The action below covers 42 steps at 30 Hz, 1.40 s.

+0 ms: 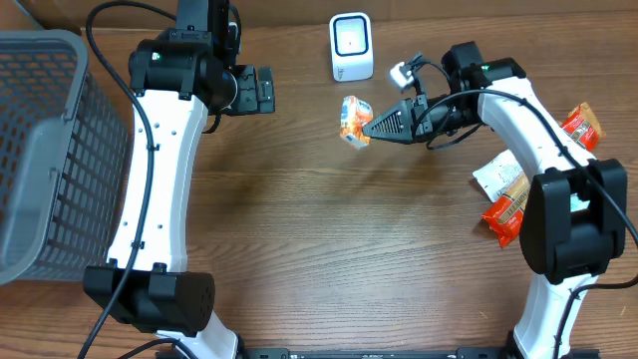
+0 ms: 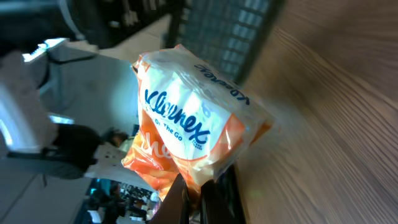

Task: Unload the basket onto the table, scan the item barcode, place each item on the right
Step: 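Lift the Kleenex pack toward the scanner with the right gripper, then hold the Kleenex pack under the white scanner with the right gripper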

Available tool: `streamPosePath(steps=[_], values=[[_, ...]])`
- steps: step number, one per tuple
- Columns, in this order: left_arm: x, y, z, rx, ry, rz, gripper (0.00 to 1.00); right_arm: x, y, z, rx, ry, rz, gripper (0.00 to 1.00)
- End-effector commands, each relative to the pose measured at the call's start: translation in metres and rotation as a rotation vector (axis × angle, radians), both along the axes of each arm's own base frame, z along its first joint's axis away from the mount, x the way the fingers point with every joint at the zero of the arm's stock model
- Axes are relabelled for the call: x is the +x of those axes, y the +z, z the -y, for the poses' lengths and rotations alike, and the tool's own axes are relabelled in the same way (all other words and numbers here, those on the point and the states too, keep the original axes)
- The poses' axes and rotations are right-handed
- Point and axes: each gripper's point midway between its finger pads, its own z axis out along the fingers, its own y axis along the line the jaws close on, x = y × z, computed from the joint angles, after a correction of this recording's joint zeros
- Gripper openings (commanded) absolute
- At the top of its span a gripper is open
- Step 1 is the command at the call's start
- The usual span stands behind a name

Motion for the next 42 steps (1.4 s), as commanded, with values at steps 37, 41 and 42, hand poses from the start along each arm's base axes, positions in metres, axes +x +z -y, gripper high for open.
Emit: streamPosePath(steps=[37,41,42], values=[[0.001,-0.004,-0.002,0.007,0.012,-0.010,1.00,0.104,0.032,0.072,-1.405,-0.939,0.702,0.03],[0.001,-0.004,-0.002,0.007,0.012,-0.009,1.00,0.140,0.062,0.058,-1.364,-1.033,0.918,0.04],[0.001,-0.004,-0.002,0.007,0.012,-0.010,1.00,0.146,0.066,0.054,-1.357,-1.031,0.964,0.04]])
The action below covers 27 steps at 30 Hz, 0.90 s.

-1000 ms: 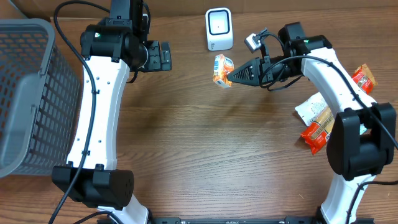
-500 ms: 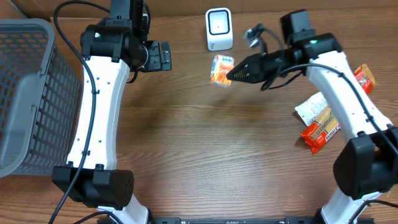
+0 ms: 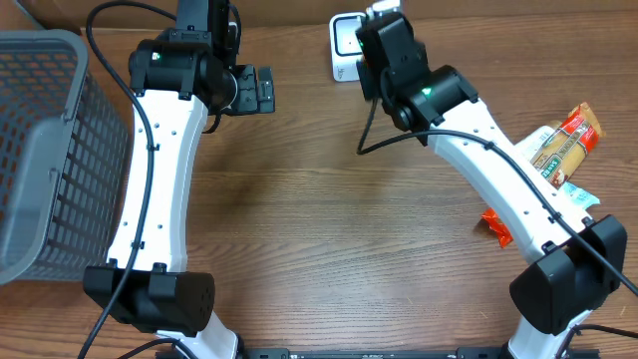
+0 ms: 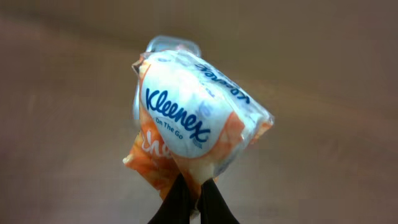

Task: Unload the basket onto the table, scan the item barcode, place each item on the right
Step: 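Hold the Kleenex pack under the white scanner with the right gripper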

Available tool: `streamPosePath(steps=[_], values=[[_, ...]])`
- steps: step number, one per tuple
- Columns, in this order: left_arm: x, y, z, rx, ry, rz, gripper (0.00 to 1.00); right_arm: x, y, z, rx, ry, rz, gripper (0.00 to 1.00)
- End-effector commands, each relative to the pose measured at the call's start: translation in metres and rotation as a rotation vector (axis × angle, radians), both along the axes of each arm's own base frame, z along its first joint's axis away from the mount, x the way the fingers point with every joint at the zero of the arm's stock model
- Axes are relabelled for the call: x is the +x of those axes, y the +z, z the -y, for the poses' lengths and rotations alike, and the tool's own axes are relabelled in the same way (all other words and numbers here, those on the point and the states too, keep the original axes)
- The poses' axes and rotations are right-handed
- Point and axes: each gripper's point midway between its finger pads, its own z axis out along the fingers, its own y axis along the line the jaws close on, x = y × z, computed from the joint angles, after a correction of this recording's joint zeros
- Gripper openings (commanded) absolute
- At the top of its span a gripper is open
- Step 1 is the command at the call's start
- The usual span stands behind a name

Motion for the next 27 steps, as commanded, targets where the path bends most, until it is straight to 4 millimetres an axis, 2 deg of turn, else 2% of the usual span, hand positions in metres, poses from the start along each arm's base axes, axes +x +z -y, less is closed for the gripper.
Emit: streamPosePath(steps=[1,6,10,12,15,21,24,27], values=[[0.001,-0.004,-0.002,0.006,0.012,-0.010,1.00,0.030,0.033,0.017,-0.208,-0.026,0.178,0.04],[0.001,-0.004,-0.002,0.006,0.012,-0.010,1.00,0.064,0.027,0.000,-0.413,0.104,0.278,0.04],[0.001,-0.004,-0.002,0.006,0.012,-0.010,1.00,0.086,0.009,-0.015,-0.568,0.193,0.323,0.04],[0.001,-0.004,-0.002,0.006,0.012,-0.010,1.00,0.094,-0.007,-0.025,-0.638,0.267,0.328,0.04],[0.001,-0.004,-0.002,0.006,0.012,-0.010,1.00,0.103,-0.036,-0.038,-0.744,0.371,0.320,0.04],[0.001,-0.004,-0.002,0.006,0.012,-0.010,1.00,0.117,-0.086,-0.044,-0.943,0.468,0.289,0.04],[0.001,-0.004,-0.002,0.006,0.012,-0.010,1.00,0.120,-0.098,-0.046,-0.981,0.491,0.282,0.04],[0.001,-0.004,-0.002,0.006,0.012,-0.010,1.00,0.120,-0.099,-0.046,-0.979,0.489,0.286,0.04]])
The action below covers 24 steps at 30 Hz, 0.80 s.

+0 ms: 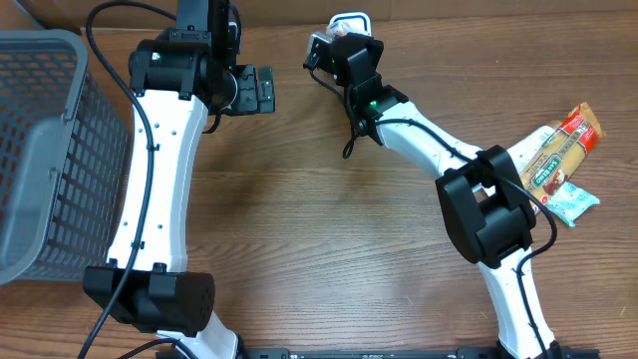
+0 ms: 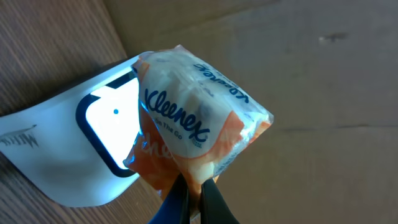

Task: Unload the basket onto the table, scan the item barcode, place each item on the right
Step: 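Hold the Kleenex pack under the white scanner with the right gripper, then carry the Kleenex pack right and release it onto the pile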

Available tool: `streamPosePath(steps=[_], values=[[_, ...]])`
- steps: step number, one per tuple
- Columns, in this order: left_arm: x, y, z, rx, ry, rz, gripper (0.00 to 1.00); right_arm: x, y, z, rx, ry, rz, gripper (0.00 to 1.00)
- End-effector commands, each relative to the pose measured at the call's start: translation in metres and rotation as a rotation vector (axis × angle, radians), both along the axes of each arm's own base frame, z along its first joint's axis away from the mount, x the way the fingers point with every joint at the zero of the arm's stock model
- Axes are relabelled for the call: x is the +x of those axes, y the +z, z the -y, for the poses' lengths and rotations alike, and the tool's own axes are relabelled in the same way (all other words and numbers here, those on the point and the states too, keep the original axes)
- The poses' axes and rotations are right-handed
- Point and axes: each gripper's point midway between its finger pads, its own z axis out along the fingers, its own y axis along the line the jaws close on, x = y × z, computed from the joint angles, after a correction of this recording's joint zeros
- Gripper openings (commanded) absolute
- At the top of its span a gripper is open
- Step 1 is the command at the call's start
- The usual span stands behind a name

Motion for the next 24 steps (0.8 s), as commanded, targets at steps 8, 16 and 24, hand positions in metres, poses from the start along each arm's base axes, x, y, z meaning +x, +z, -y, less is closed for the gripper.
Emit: streamPosePath(steps=[8,16,24], values=[[0.001,-0.004,-0.002,0.007,0.012,-0.010,1.00,0.005,0.012,0.003,-0.047,0.000,0.034,0.04],[0.001,-0.004,-0.002,0.007,0.012,-0.010,1.00,-0.001,0.064,0.009,0.098,-0.053,0.101,0.04],[0.001,-0.004,-0.002,0.007,0.012,-0.010,1.00,-0.092,0.164,0.025,0.562,-0.048,-0.131,0.04]])
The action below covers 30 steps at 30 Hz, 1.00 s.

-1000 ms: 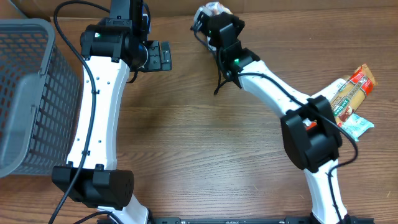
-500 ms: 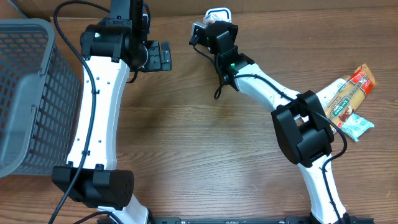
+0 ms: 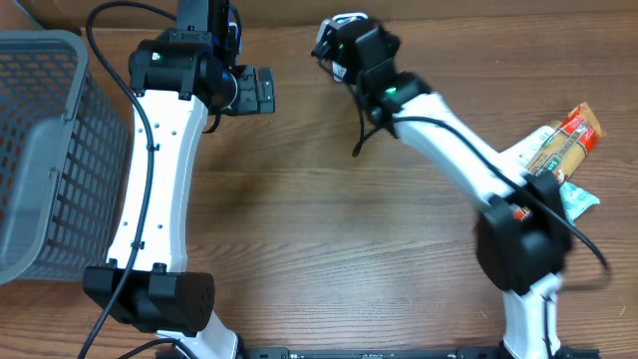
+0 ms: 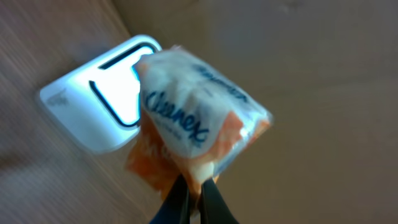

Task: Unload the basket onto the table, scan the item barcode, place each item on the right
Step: 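Carry the Kleenex pack right and release it onto the pile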

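In the right wrist view my right gripper is shut on the lower edge of an orange and white Kleenex tissue pack. The pack hangs just in front of the white scanner, whose lit window faces it from the left. No barcode shows on the side of the pack turned to the camera. Overhead, the right gripper sits at the table's far edge over the scanner, and only a white sliver of the scanner shows; the pack is hidden there. My left gripper hangs apart to the left, holding nothing.
A grey mesh basket stands at the left edge. Snack packets and a pale blue packet lie at the right. A brown cardboard wall rises behind the scanner.
The right arm's elbow has swung out to the right. In the wrist view the scanner now lies further left and looks smaller. The pack is still in the gripper. The left arm has not moved.
The right gripper held the tissue pack in the air in front of the scanner, pointing left. Then the arm was over the scanner, the pack against plain brown. Then the pack was at the lit window, where it still is, turned somewhat.
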Available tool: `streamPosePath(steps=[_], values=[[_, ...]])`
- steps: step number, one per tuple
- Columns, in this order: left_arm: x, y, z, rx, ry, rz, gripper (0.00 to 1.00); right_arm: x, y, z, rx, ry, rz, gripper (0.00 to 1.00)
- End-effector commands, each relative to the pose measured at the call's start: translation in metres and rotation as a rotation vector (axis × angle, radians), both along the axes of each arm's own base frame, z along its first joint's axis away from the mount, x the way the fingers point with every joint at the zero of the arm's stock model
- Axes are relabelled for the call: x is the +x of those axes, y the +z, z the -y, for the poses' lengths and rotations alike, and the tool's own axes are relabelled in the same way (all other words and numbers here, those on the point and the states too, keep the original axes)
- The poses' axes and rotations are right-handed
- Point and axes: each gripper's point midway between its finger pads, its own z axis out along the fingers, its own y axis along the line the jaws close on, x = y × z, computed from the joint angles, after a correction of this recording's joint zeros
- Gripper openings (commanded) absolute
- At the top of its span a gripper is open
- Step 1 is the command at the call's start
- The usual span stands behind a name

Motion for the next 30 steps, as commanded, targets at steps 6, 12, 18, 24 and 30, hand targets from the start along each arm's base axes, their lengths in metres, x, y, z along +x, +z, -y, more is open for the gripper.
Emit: streamPosePath(steps=[6,12,18,24,30], values=[[0.001,-0.004,-0.002,0.006,0.012,-0.010,1.00,-0.120,0.123,0.059,0.885,-0.284,-0.290,0.04],[0.001,-0.004,-0.002,0.006,0.012,-0.010,1.00,-0.183,0.061,0.172,0.958,-0.883,-0.546,0.04],[0.001,-0.004,-0.002,0.006,0.012,-0.010,1.00,-0.208,-0.006,0.227,0.933,-1.127,-0.677,0.04],[0.001,-0.004,-0.002,0.006,0.012,-0.010,1.00,-0.225,-0.069,0.262,1.068,-1.270,-0.784,0.04],[0.001,-0.004,-0.002,0.006,0.012,-0.010,1.00,-0.234,-0.108,0.284,1.172,-1.338,-0.798,0.05]])
